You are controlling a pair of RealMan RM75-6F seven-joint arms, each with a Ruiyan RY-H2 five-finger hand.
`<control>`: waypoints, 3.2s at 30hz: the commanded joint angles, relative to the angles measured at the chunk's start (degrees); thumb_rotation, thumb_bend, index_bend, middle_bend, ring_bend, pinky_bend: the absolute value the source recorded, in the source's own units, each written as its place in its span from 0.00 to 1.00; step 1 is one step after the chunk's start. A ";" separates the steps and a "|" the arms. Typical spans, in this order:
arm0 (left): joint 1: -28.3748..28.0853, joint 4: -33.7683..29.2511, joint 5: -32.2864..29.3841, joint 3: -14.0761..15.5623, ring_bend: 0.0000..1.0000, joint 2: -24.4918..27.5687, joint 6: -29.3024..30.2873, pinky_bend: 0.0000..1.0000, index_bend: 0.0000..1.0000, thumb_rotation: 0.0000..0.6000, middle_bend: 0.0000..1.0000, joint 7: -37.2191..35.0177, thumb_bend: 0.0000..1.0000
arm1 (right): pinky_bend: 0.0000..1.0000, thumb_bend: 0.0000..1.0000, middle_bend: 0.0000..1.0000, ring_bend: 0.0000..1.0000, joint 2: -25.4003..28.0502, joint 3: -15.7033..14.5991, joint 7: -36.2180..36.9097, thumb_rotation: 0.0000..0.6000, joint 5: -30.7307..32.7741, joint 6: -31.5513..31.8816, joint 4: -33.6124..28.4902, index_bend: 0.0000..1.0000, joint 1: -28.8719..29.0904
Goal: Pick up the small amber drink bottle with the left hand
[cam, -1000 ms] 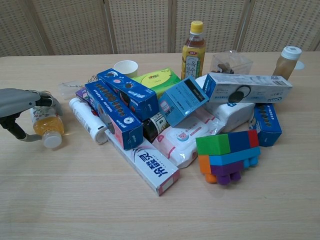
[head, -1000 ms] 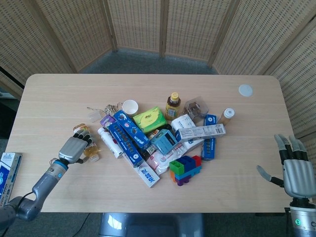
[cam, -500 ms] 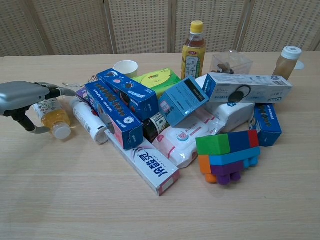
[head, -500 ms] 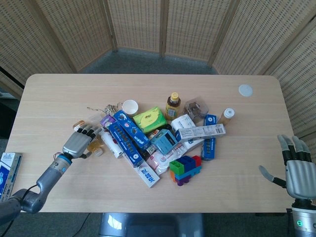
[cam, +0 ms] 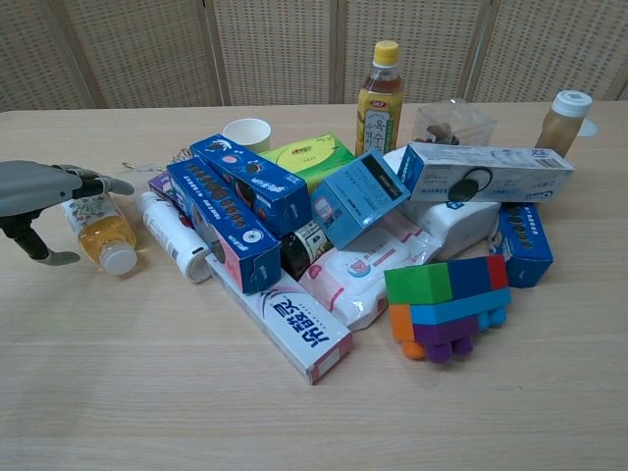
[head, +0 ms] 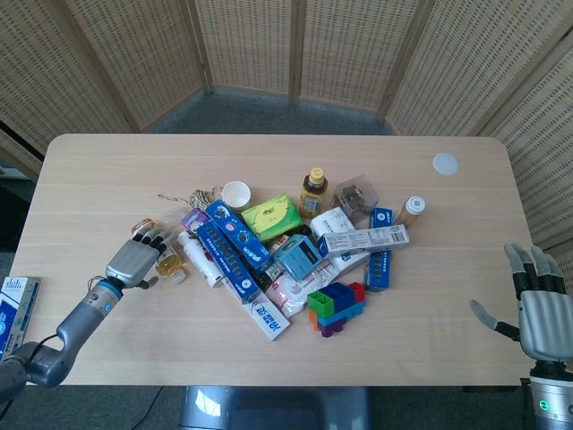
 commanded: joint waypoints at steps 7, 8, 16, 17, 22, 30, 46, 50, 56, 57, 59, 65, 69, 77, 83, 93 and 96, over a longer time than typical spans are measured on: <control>-1.76 3.96 -0.84 -0.73 0.00 -2.96 -2.24 0.00 0.00 1.00 0.00 0.14 0.35 | 0.00 0.20 0.12 0.00 0.23 -0.06 -0.73 0.00 -0.34 0.30 -0.90 0.00 -0.13; -2.00 4.24 -1.10 -0.84 0.00 -3.18 -2.72 0.00 0.00 1.00 0.00 0.13 0.35 | 0.00 0.20 0.12 0.00 0.28 -0.07 -0.83 0.00 -0.38 0.37 -1.02 0.00 -0.18; -1.92 -0.16 -1.60 0.18 0.00 -0.07 -4.24 0.00 0.00 1.00 0.00 -0.08 0.35 | 0.00 0.20 0.12 0.00 0.81 -0.01 -0.80 0.00 -0.62 1.38 -1.47 0.00 -0.77; -1.69 -0.98 -1.67 0.45 0.00 0.54 -4.25 0.00 0.00 1.00 0.00 -0.06 0.35 | 0.00 0.20 0.12 0.00 0.80 0.00 -0.74 0.00 -0.66 1.36 -1.41 0.00 -0.75; -0.37 -6.34 -1.83 2.24 0.03 4.29 -3.98 0.00 0.00 1.00 0.00 0.83 0.35 | 0.00 0.20 0.12 0.00 0.58 -0.02 -0.48 0.00 -0.98 1.06 -1.18 0.00 -0.52; 2.06 -12.15 -1.46 4.18 0.03 8.21 -1.40 0.00 0.00 1.00 0.01 1.45 0.35 | 0.00 0.20 0.12 0.00 0.08 -0.03 0.00 0.00 -1.14 0.96 -0.74 0.00 -0.44; 0.98 -3.09 -2.66 1.13 0.03 1.52 -1.69 0.00 0.00 1.00 0.03 -1.95 0.35 | 0.00 0.20 0.13 0.00 0.31 0.03 -0.66 0.00 -1.03 1.42 -1.51 0.00 -0.80; 1.04 -1.41 -2.73 0.75 0.25 -0.33 -1.21 0.18 0.19 1.00 0.22 -2.23 0.35 | 0.00 0.20 0.13 0.00 0.42 0.10 -0.43 0.00 -1.13 1.52 -1.47 0.00 -0.83; 1.89 0.07 -1.59 0.28 0.65 -2.94 2.31 0.57 0.59 1.00 0.62 -1.72 0.35 | 0.00 0.20 0.13 0.00 0.43 0.03 0.06 0.00 -1.22 1.76 -1.17 0.00 -1.06; 2.03 0.14 -1.59 0.16 0.68 -3.12 2.73 0.61 0.63 1.00 0.66 -1.73 0.36 | 0.00 0.20 0.13 0.00 0.41 0.03 0.20 0.00 -1.22 1.86 -1.12 0.00 -1.11; 2.45 0.24 -1.66 -0.27 0.75 -3.39 3.95 0.68 0.69 1.00 0.74 -1.84 0.37 | 0.00 0.20 0.13 0.00 0.46 0.08 0.54 0.00 -1.27 2.15 -0.98 0.00 -1.27; 4.04 -1.58 -2.31 -2.18 0.87 -2.67 7.45 0.80 0.79 1.00 0.88 -5.46 0.40 | 0.00 0.19 0.13 0.00 0.15 0.13 1.36 0.00 -1.11 2.33 -0.26 0.00 -1.47; 4.11 -8.10 -1.92 -3.75 0.89 2.41 9.12 0.82 0.79 1.00 0.89 -6.87 0.40 | 0.00 0.20 0.13 0.00 -0.15 0.17 1.77 0.00 -1.14 1.91 0.21 0.00 -1.21; 4.62 -25.76 -1.66 -9.50 0.89 15.79 15.53 0.82 0.79 1.00 0.89 -7.78 0.39 | 0.00 0.20 0.13 0.00 -2.37 -0.23 2.99 0.00 -0.92 -0.37 2.19 0.00 -0.08; 4.67 -32.91 -3.17 -14.38 0.89 22.18 19.31 0.82 0.79 1.00 0.89 -8.46 0.39 | 0.00 0.20 0.13 0.00 -4.20 -0.25 4.08 0.00 -1.11 -1.47 4.05 0.00 0.82; 4.51 -38.75 -6.84 -18.48 0.88 26.24 21.51 0.81 0.79 1.00 0.89 -9.53 0.38 | 0.00 0.19 0.13 0.00 -5.09 -0.83 6.08 0.00 -2.06 -1.59 5.90 0.00 1.03; 4.44 -40.13 -7.35 -18.67 0.89 26.19 22.07 0.81 0.79 1.00 0.89 -8.80 0.38 | 0.00 0.20 0.13 0.00 -4.90 -1.29 6.91 0.00 -2.71 -1.21 6.23 0.00 0.73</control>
